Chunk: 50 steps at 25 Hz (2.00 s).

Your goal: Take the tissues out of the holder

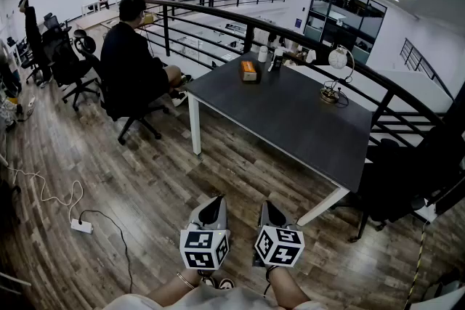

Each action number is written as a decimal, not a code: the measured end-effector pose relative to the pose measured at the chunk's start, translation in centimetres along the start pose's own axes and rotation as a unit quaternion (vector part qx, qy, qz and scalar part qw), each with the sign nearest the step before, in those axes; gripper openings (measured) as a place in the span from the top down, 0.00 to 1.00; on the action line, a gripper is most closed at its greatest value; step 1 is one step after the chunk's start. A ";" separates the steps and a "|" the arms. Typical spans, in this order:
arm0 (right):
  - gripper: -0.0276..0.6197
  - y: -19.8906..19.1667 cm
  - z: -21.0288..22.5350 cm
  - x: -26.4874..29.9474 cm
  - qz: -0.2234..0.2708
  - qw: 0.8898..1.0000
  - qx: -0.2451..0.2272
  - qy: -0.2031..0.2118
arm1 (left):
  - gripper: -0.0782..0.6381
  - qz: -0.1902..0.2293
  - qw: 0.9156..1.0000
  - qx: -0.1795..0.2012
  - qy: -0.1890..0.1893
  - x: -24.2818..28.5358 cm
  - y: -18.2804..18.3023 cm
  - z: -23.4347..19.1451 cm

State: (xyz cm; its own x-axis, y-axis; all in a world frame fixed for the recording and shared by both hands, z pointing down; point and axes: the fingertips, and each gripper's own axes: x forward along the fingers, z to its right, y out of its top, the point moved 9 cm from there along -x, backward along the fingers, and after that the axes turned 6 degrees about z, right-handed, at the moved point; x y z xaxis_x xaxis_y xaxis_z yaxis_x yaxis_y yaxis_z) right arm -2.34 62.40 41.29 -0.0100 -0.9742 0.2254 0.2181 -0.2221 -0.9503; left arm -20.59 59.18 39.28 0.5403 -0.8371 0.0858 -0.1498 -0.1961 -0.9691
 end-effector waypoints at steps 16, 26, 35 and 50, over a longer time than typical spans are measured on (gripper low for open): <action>0.95 0.6 -1.8 1.6 0.014 1.000 -0.004 -0.015 | 0.88 0.000 1.000 0.008 -0.019 1.1 0.9 -1.5; 0.95 0.3 -2.6 3.5 0.016 0.999 -0.001 -0.046 | 0.88 0.001 1.000 0.008 -0.018 2.6 1.3 -5.3; 0.95 0.4 -2.5 6.7 0.006 0.999 0.003 -0.047 | 0.88 -0.008 1.000 0.002 -0.001 4.6 1.4 -8.0; 0.95 4.0 1.7 18.0 -0.001 1.000 -0.007 -0.020 | 0.88 -0.004 1.000 0.003 0.019 15.7 2.4 -9.4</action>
State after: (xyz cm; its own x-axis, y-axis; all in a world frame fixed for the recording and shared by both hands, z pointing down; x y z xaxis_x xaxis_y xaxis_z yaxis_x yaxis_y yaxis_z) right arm 0.05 44.05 41.96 0.0285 -0.9717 0.2344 0.2041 -0.2239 -0.9530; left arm -20.26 40.72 40.46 0.5103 -0.8538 0.1030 -0.1398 -0.2005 -0.9697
